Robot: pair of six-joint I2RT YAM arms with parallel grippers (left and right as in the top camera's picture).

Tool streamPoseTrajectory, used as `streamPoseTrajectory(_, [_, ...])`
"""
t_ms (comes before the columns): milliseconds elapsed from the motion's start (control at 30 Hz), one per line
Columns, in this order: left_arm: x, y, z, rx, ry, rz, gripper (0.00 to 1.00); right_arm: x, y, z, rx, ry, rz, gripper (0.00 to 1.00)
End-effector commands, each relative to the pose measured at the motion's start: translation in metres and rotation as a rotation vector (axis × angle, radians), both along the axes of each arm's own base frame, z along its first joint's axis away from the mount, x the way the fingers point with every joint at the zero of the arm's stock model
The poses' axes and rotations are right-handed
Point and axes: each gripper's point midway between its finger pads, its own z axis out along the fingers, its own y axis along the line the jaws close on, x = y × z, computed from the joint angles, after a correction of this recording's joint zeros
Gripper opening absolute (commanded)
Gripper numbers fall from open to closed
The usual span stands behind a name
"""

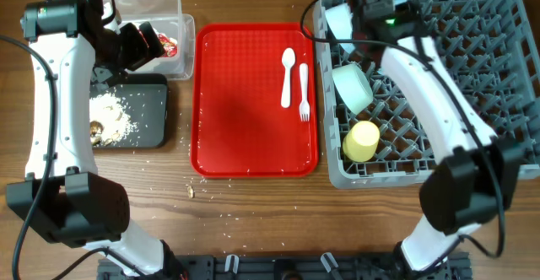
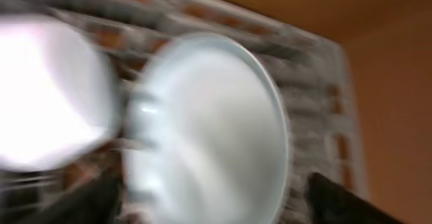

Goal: Sort waste into correct bins and load items into the dishwasher rack
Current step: 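Carry the plate to the rack and stand it upright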

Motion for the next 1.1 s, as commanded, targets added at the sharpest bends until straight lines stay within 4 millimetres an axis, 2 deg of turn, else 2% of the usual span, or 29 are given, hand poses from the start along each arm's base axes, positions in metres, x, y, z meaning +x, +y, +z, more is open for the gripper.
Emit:
streamPoseTrajectory(0, [0.001, 0.001, 0.0, 0.01, -0.003, 0.0, 1.0, -0.031, 0.12, 0.077, 0.57, -0.049, 0.525, 1.0])
streamPoseTrajectory(67, [0.001, 0.001, 0.0, 0.01, -0.003, 0.0, 1.0, -0.056, 0.165, 0.097, 0.786, -0.01, 0.747, 1.0])
streamPoseTrajectory(100, [0.001, 0.001, 0.001, 0.01, -0.004, 0.0, 1.0, -0.063, 0.177, 0.105, 0.867, 0.001, 0.796, 1.0])
streamPoseTrajectory(167, [0.001, 0.001, 0.0, 0.01, -0.003, 0.0, 1.0, -0.057, 0.19, 0.102, 1.009, 0.034, 0.733, 0.98])
streamPoseTrajectory(200, [0.001, 0.001, 0.0, 0.01, -0.003, 0.0, 1.0, -0.051, 0.192, 0.094, 1.043, 0.048, 0.667, 0.93])
streamPoseTrajectory(233, [0.001, 0.001, 0.0, 0.01, -0.003, 0.0, 1.0, -0.035, 0.195, 0.065, 1.051, 0.075, 0.514, 0.85])
streamPoseTrajectory(300, [0.001, 0.001, 0.001, 0.01, -0.004, 0.0, 1.0, -0.021, 0.196, 0.028, 1.004, 0.093, 0.332, 0.79])
streamPoseTrajectory(333, [0.001, 0.001, 0.0, 0.01, -0.003, 0.0, 1.0, -0.016, 0.198, -0.006, 0.947, 0.116, 0.188, 0.76])
streamPoseTrajectory(467, [0.001, 0.001, 0.0, 0.011, -0.003, 0.0, 1.0, -0.02, 0.209, -0.092, 0.81, 0.202, -0.022, 0.71])
streamPoseTrajectory(567, [0.001, 0.001, 0.0, 0.01, -0.003, 0.0, 1.0, -0.019, 0.205, -0.14, 0.769, 0.247, -0.128, 0.64])
streamPoseTrajectory(800, [0.001, 0.001, 0.001, 0.01, -0.004, 0.0, 1.0, -0.014, 0.195, -0.198, 0.705, 0.275, -0.211, 0.58])
streamPoseTrajectory(967, [0.001, 0.001, 0.0, 0.01, -0.003, 0.0, 1.0, -0.009, 0.195, -0.208, 0.724, 0.255, -0.255, 0.45])
streamPoseTrajectory(1067, [0.001, 0.001, 0.0, 0.011, -0.004, 0.0, 1.0, -0.008, 0.196, -0.218, 0.734, 0.256, -0.281, 0.41])
